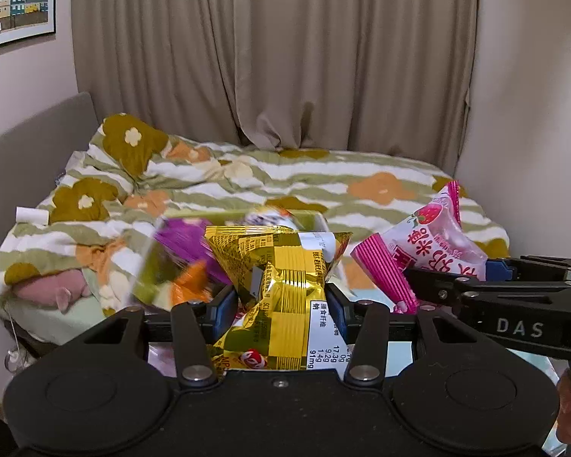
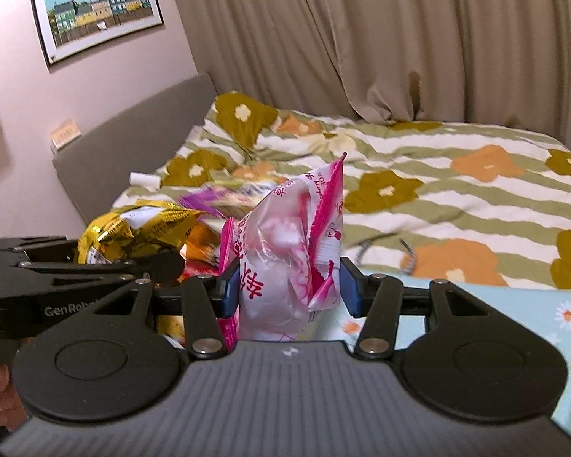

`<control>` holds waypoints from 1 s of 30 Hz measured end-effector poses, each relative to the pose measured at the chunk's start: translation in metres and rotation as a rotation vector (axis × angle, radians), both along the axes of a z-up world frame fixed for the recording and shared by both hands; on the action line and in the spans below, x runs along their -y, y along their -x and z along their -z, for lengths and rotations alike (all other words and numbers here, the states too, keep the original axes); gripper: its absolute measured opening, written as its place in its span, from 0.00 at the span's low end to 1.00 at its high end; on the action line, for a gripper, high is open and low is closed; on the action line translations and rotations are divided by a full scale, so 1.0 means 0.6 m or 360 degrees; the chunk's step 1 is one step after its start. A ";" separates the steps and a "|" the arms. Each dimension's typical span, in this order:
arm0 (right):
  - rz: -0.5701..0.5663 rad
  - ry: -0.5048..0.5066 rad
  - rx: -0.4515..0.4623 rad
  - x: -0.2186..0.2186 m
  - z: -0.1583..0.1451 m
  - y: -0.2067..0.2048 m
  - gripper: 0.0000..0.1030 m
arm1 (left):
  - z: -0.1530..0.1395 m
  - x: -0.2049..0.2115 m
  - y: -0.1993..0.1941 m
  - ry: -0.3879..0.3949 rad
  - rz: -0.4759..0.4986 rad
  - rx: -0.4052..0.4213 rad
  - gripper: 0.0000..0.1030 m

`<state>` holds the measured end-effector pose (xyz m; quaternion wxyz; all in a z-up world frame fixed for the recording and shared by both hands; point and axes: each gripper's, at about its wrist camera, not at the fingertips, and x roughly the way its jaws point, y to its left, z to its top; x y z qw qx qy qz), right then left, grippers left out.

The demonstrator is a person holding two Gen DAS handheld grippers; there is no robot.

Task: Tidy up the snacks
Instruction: 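Carry gold bag and pink-white bag into the box and release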

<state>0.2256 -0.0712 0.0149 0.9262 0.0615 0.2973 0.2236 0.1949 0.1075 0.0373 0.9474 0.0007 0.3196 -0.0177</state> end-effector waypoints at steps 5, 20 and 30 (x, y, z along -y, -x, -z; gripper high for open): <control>0.0026 -0.0028 0.0043 -0.069 -0.035 -0.016 0.64 | -0.022 -0.065 -0.038 -0.0018 0.0004 0.0045 0.52; 0.0225 0.0038 -0.0008 -0.167 -0.032 -0.067 0.64 | 0.045 -0.172 -0.108 0.0105 0.0027 -0.0129 1.00; 0.0213 0.0048 0.0007 -0.198 -0.049 -0.086 0.65 | 0.030 -0.217 -0.067 0.0091 0.0015 -0.0092 1.00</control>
